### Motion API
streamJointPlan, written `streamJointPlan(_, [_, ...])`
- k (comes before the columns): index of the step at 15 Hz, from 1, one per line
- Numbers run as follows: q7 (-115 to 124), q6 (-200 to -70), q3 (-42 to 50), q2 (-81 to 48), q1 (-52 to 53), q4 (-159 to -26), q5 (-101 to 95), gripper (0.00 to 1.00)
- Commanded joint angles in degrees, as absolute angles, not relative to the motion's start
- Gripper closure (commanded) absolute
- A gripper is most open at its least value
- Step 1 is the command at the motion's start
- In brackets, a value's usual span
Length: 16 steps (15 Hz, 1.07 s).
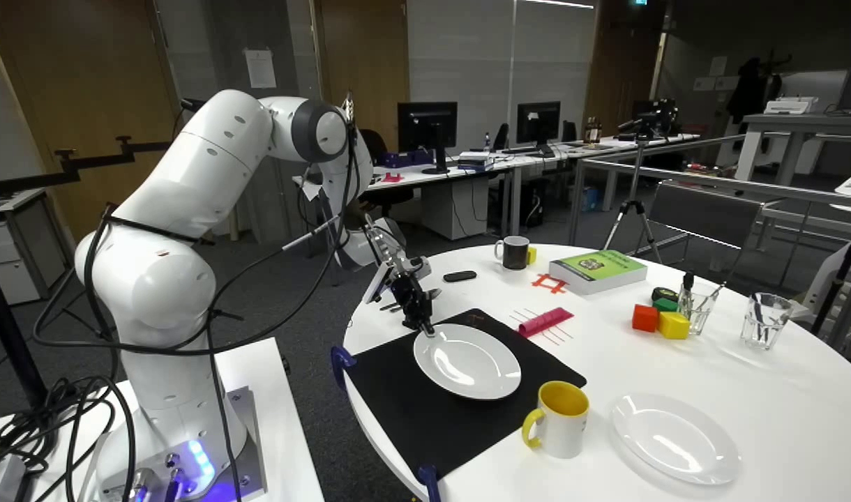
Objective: Move the plate to the left
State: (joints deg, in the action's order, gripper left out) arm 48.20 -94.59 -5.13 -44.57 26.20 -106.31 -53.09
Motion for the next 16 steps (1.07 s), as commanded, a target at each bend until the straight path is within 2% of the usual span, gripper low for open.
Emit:
streamJointPlan(1, [48.3,-89.4,-5.6,-45.0,27.0,-104.7,-54.3,0.99])
streamJointPlan(16, [51.7,-81.3,-6.9,-43.7,29.1,-102.8,-53.9,0.99])
